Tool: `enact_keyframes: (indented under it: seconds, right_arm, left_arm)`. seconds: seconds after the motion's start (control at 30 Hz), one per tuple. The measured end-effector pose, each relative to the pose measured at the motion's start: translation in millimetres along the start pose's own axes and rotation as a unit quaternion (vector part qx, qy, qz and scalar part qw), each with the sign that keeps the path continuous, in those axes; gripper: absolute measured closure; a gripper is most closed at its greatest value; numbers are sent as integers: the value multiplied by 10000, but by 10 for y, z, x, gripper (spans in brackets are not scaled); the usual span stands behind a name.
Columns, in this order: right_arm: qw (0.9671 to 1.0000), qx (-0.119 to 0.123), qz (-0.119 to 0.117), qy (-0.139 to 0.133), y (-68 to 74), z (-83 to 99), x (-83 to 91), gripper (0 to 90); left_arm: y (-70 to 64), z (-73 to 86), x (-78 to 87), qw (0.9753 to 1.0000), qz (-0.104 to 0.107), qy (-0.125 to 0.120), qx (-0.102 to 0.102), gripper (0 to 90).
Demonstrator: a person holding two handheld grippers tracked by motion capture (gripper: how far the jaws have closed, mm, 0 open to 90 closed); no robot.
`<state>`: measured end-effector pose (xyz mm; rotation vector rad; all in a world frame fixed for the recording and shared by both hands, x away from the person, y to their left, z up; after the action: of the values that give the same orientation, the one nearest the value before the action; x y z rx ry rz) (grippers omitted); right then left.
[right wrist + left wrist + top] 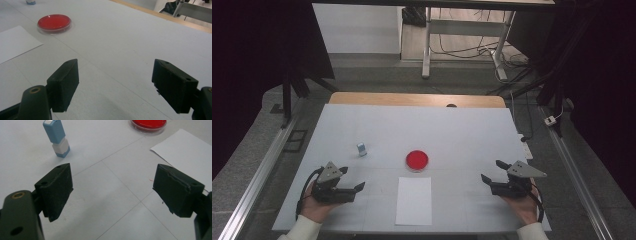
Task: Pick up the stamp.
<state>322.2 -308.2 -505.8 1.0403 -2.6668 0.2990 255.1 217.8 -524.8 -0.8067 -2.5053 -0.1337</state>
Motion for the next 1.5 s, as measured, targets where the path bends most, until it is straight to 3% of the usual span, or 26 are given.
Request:
enact_keyframes:
  seconds: [0.6,1.23,1.37,1.5]
  right_arm:
    - [10000,64,-13,-1,24,-16,-11,232]
    - [10000,64,-40,55,48,-5,-31,233]
    - [9999,86,-46,65,52,-1,-41,234]
    - [9999,100,-47,84,52,1,-45,234]
  left_arm:
    - [44,-115,23,10000,-34,-39,9,165]
    - [237,-304,-108,10000,-68,72,-1,172]
    - [279,-329,-151,9999,-40,70,74,173]
    - [305,-374,-192,9999,-72,105,-15,178]
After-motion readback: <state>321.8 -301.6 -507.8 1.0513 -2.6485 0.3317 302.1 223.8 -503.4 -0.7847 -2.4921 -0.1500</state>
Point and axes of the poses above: each handheld gripper's, and its own axes: x roughly backward along the jaws, z roughly out of its underside, y roughly to its left, the point moved 2 cm from there along -x, roughly forward along the jaws, and after that the axes turned 9 degrees about -y, right-handed, at the moved point
